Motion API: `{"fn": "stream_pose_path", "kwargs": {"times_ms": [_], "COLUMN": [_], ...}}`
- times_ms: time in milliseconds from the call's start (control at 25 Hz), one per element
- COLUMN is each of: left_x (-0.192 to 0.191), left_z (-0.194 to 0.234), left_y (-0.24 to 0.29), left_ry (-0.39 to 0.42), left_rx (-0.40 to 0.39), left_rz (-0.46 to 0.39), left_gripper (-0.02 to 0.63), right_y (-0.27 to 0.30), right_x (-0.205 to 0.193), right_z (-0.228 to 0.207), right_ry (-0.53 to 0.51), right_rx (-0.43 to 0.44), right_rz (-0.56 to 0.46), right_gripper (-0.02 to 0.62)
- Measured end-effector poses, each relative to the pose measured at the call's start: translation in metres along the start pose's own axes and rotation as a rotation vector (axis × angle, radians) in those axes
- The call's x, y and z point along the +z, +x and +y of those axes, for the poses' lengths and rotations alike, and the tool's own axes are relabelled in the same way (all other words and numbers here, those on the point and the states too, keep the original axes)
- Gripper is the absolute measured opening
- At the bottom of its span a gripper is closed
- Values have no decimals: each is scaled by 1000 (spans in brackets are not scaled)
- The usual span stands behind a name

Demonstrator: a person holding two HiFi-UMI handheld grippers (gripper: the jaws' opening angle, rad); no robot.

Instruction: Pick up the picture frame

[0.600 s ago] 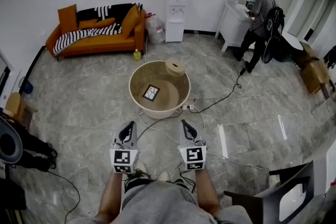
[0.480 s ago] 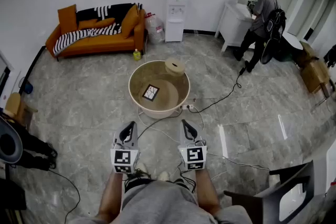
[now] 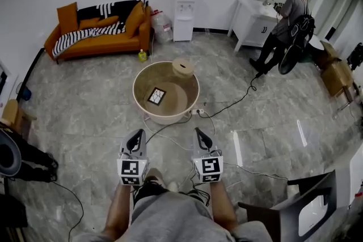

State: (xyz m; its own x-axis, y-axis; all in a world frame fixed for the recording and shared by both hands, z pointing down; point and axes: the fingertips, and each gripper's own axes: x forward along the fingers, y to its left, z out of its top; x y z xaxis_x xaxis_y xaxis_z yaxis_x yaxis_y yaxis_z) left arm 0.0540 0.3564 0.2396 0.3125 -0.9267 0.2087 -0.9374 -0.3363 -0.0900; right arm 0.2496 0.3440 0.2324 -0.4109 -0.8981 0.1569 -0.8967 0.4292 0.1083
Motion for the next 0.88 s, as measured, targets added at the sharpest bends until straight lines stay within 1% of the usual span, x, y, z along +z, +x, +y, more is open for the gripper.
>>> {"fn": "stream_pose_path", "kwargs": {"times_ms": [200, 440, 640, 880], "left_x": [3, 10, 16, 25], "left_z": [-9, -9, 9, 46], "left_y": [28, 85, 149, 234], "left_ry": [3, 3, -5, 7], "left_rx": [-26, -59, -60, -52], "left_rz": [-15, -14, -13, 3], "left_gripper": [17, 17, 17, 17], "right_y": [5, 43, 100, 188], "right_x": [-10, -15, -17, -11], "right_z": [-23, -53, -79, -112], "right_ry": [7, 14, 16, 21], "right_rx": [-29, -46, -32, -12], "right_rz": [11, 26, 40, 68], "right_gripper": [-2, 0, -1, -2]}}
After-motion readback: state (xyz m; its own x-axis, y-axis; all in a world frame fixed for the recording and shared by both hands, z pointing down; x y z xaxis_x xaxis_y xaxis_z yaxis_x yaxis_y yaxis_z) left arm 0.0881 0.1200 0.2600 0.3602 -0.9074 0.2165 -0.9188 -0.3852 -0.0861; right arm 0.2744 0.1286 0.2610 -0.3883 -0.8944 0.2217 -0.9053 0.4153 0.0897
